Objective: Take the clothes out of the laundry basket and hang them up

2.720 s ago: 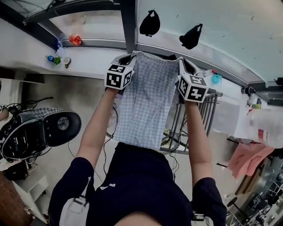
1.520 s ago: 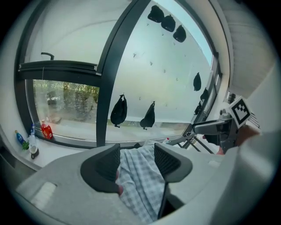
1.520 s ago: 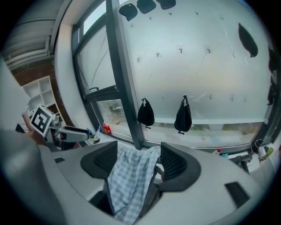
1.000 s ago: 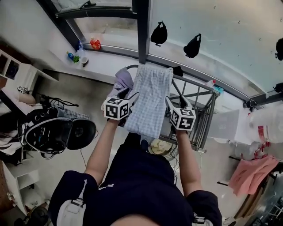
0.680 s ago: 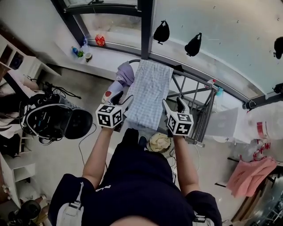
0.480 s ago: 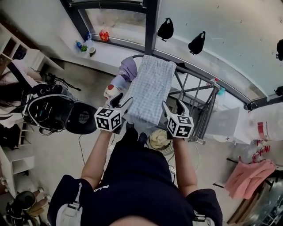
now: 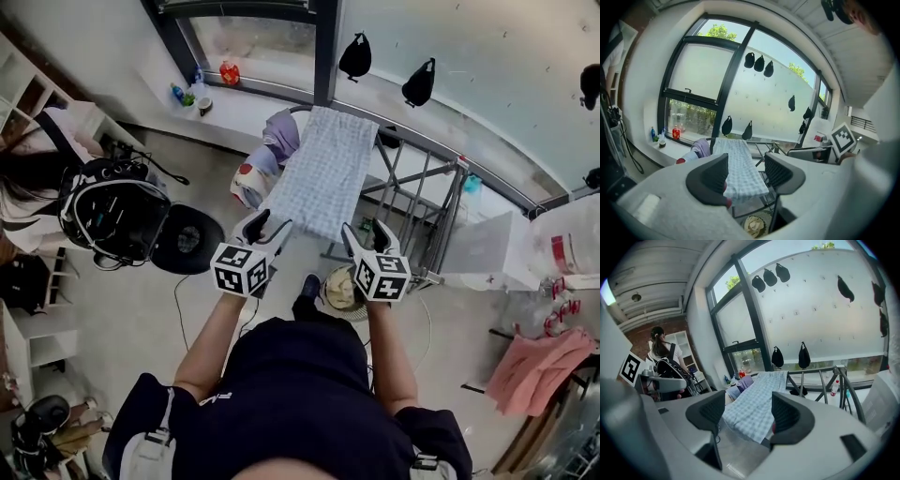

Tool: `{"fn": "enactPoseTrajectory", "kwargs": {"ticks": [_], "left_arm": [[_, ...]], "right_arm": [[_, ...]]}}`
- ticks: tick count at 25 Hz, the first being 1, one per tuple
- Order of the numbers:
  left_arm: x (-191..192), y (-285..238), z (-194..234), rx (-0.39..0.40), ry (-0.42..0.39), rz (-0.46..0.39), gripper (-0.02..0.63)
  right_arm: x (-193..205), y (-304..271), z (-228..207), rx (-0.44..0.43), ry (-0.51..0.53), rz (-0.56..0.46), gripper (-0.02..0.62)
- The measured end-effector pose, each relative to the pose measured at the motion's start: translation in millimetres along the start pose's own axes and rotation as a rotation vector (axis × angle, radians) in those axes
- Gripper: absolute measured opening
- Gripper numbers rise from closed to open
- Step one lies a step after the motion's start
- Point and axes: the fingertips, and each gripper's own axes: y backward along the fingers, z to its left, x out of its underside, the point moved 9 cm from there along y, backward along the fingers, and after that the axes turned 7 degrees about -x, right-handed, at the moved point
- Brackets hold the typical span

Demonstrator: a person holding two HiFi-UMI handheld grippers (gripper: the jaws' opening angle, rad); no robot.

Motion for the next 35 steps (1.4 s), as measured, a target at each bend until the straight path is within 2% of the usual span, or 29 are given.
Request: {"fn": "enactPoseTrajectory", "kwargs": {"ticks": [4,8,11,19,26,35], "left_arm": [[27,37,-15,0.016,-0.005,0.003,0.239],[59,75,-29,0.027,-0.011,0.019,0.239],[77,104,-38,0.028,0.005,0.015,0.239],[125,154,-88,0.085,-0.004,0.051,0.239],[156,153,-150,0.112,-0.027,0.094,0.239],[167,109,-236,0.117,-0.043,0.139,0.239]], "right_arm": [[22,32,23,0.006,0.004,-0.013,0.31],[55,72,40,-0.014,-0.048,-0.018,0.31],[74,106,56,-0.01,-0.036,-0.02,0.31],[125,197,74,0.067,-0.051,-0.025,0.31],[161,259,42,0.114,-0.086,-0.01,0.31],[193,293,-34,0.082,-0.122,0.078,0.31]]}}
